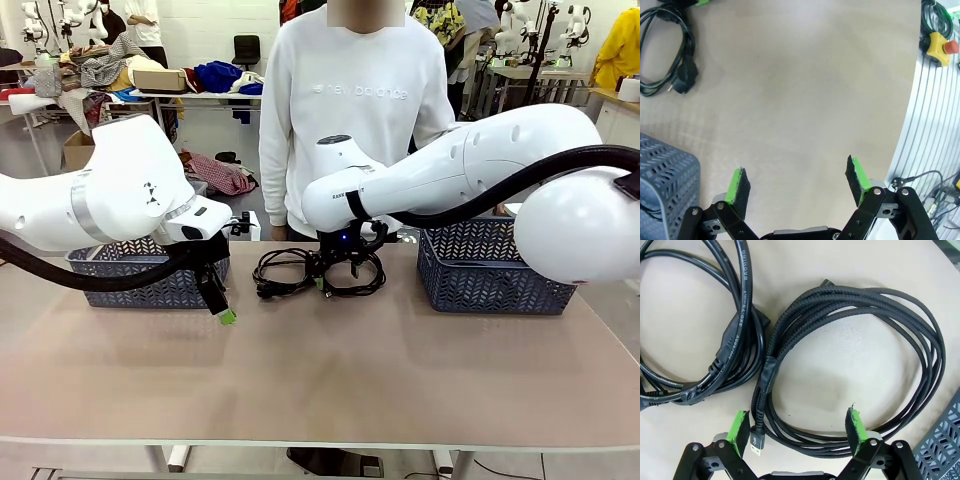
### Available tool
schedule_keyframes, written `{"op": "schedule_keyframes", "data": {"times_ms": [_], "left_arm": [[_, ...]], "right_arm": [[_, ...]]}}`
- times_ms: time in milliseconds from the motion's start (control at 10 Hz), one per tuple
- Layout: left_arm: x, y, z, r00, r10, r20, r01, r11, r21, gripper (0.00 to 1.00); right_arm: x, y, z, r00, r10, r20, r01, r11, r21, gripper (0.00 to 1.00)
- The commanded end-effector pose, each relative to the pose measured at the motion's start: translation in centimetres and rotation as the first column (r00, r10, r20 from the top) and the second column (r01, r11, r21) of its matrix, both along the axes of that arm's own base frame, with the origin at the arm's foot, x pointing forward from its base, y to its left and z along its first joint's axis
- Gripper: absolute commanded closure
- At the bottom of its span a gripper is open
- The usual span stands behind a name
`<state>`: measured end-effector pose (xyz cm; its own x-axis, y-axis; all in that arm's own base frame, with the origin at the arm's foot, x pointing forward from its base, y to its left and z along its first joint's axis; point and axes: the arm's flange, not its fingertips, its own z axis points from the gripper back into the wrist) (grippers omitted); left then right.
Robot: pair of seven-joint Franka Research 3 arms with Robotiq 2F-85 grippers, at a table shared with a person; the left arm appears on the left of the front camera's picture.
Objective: Organize the cables according to human instructions.
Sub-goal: Pick up a bundle of cables and place it in the basket indicated by the human.
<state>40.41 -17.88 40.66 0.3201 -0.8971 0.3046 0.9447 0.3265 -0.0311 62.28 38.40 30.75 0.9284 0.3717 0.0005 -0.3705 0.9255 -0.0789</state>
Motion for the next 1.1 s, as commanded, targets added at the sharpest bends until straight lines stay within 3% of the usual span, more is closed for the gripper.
{"op": "schedule_keyframes", "data": {"times_ms": [0, 1000], "left_arm": [[0.0, 0.1, 0.0, 1.0, 0.007, -0.002, -0.007, 1.0, -0.003, 0.0], [0.0, 0.1, 0.0, 1.0, 0.007, -0.002, -0.007, 1.0, -0.003, 0.0]], "right_arm": [[0.6, 0.7, 0.2, 0.999, -0.045, 0.017, 0.046, 0.998, -0.043, 0.0], [3.1, 0.5, 0.0, 0.992, -0.127, -0.004, 0.127, 0.992, 0.017, 0.0]]}}
